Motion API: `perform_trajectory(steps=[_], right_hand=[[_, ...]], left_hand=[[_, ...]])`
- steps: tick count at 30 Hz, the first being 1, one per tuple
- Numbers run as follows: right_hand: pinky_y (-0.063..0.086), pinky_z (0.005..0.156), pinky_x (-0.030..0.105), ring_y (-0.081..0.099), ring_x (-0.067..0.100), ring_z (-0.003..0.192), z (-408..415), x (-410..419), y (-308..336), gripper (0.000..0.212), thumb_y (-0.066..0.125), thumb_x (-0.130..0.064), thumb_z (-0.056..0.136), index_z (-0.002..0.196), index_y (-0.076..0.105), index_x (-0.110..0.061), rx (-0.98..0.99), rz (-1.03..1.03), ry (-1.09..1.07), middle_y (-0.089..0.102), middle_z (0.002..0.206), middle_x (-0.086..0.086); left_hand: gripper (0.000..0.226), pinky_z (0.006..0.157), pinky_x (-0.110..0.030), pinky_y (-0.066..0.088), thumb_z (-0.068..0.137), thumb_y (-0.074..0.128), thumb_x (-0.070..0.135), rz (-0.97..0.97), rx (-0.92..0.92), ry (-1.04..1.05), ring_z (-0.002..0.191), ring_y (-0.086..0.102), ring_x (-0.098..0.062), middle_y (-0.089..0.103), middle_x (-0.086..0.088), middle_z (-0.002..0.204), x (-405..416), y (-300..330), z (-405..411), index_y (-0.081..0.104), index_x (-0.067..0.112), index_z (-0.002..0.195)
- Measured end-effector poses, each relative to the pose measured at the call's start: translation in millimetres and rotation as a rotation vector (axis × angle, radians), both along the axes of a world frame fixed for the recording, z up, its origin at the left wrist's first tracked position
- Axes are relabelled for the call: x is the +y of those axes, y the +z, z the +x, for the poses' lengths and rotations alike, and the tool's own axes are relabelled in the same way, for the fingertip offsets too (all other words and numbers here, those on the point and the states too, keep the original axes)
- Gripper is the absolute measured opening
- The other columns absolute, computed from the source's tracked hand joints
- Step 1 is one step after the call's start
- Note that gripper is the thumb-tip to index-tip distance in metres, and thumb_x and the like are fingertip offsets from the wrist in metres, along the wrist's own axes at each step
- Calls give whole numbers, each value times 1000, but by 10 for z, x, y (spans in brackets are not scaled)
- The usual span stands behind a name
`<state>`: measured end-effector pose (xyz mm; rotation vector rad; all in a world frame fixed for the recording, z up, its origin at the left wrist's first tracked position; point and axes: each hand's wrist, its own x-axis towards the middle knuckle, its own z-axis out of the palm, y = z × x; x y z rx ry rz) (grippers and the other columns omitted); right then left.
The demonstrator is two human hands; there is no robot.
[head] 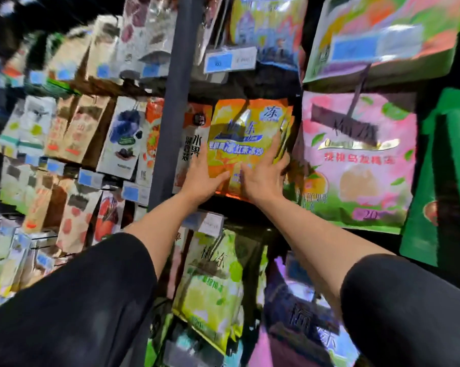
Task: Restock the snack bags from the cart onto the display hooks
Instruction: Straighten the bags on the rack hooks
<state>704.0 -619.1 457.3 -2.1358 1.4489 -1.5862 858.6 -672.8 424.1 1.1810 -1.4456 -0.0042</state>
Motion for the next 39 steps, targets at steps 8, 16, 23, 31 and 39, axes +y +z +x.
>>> perform_trajectory(steps=[8,16,23,31,39], right_hand=[[36,101,48,41,44,128,-2,-129,-77,92,51,-16,97,147,-24,-36,13,-5,0,8,155,22],[25,112,37,29,30,138,-244,506,-195,70,48,-18,98,154,6,-12,70,-337,114,23,154,15],[21,110,34,29,30,137,-1297,778,17,64,48,-18,95,151,18,-6,-160,-467,-267,28,150,16],[28,109,45,32,42,137,-1716,647,134,90,53,-43,93,153,-9,-17,-131,-5,-297,15,156,23],[27,111,47,30,42,138,-1615,555,-10,105,61,-57,84,152,-13,-26,-117,34,-266,15,155,23]], left_hand=[[116,107,-49,39,58,58,80,46,-11,-73,130,47,-28,46,-11,143,-48,-133,-90,2,39,151],[65,117,-36,22,94,54,30,-383,141,58,145,25,-21,30,-9,155,600,-40,-625,28,11,150],[77,114,-26,23,86,55,43,-396,43,-217,139,34,-23,37,-13,151,892,-10,-1657,30,5,148],[103,106,-16,14,86,68,34,-191,9,-327,145,18,-15,13,-7,160,708,-75,-1953,-9,21,152],[86,119,-35,19,93,58,32,-189,-9,-392,145,19,-14,18,1,159,687,-80,-1748,-1,21,155]])
